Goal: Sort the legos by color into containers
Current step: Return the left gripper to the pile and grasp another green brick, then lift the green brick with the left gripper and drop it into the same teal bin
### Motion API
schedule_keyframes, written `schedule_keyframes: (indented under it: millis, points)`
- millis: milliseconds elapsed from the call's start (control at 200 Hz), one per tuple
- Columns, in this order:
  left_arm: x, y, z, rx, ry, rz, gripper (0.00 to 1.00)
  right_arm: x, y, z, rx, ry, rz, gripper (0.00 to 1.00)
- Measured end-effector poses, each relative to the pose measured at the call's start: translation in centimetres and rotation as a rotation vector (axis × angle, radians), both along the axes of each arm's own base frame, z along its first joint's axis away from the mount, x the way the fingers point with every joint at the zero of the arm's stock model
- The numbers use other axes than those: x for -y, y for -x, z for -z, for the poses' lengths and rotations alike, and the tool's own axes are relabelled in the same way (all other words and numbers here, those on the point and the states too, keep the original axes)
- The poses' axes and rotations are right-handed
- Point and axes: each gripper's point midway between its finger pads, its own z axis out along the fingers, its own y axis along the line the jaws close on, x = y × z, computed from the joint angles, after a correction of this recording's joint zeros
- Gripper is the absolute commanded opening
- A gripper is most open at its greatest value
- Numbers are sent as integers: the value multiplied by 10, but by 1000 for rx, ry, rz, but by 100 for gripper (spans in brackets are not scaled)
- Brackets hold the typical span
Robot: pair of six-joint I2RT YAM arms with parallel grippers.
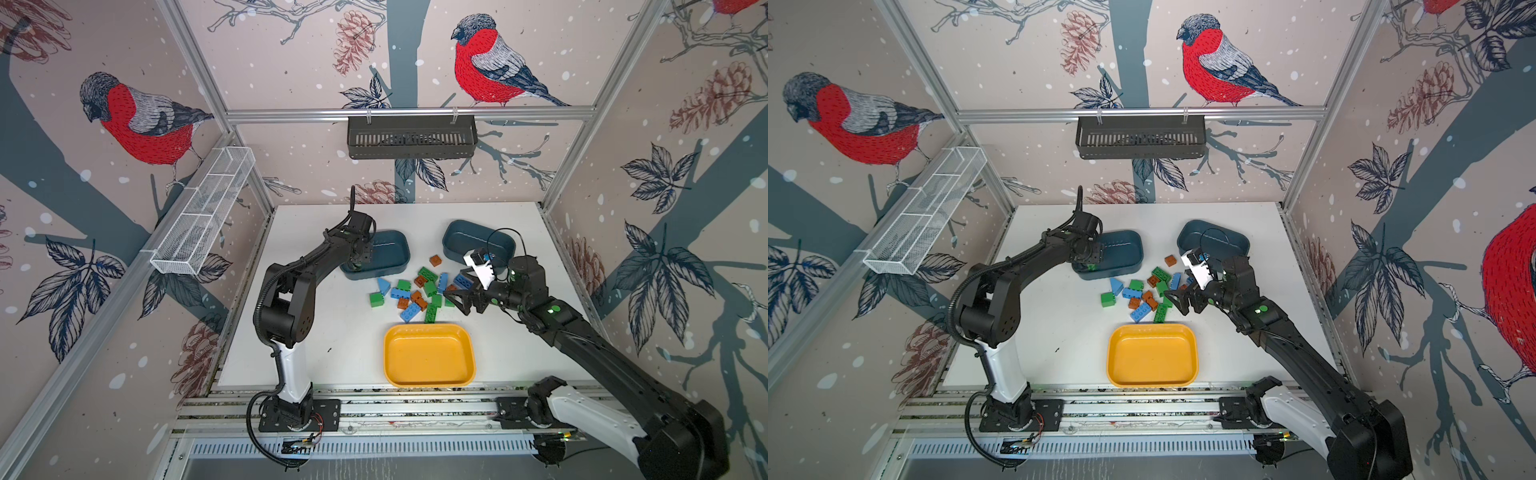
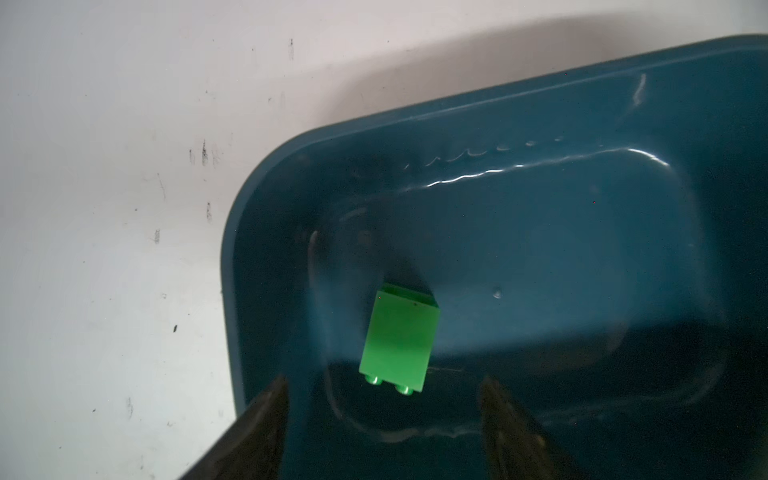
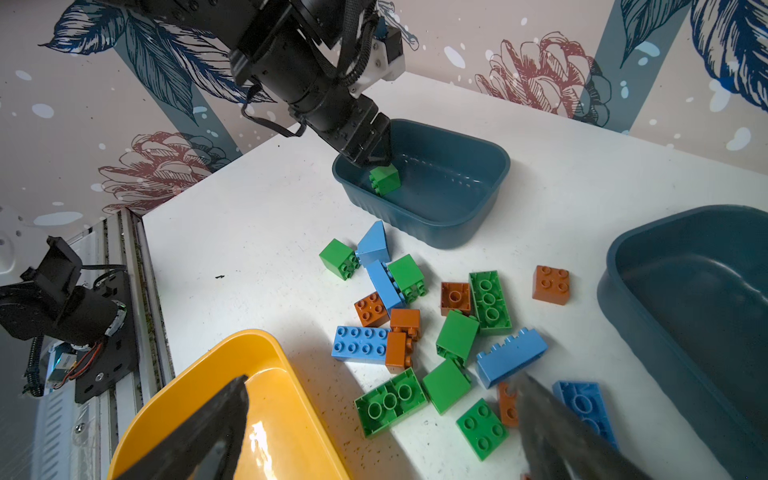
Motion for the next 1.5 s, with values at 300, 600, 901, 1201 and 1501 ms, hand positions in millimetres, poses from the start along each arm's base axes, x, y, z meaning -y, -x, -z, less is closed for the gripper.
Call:
schedule_keyframes:
  millis: [300,600,901,1201,1501]
  points:
    - [25,54,-40,-22,101,279,72,4,-1,6,7,30,6,99]
    - [70,151,-15,-186,137,820,70,8,-1,11,4,54,9,99]
    - [72,167,23,-204,18,1007,61,10,2,11,8,58,8,100]
    - [75,145,49,-155,-98,1076,52,13,5,17,8,71,9,99]
    - [81,129,58,-118,-143,1103,43,13,7,21,-4,77,9,99]
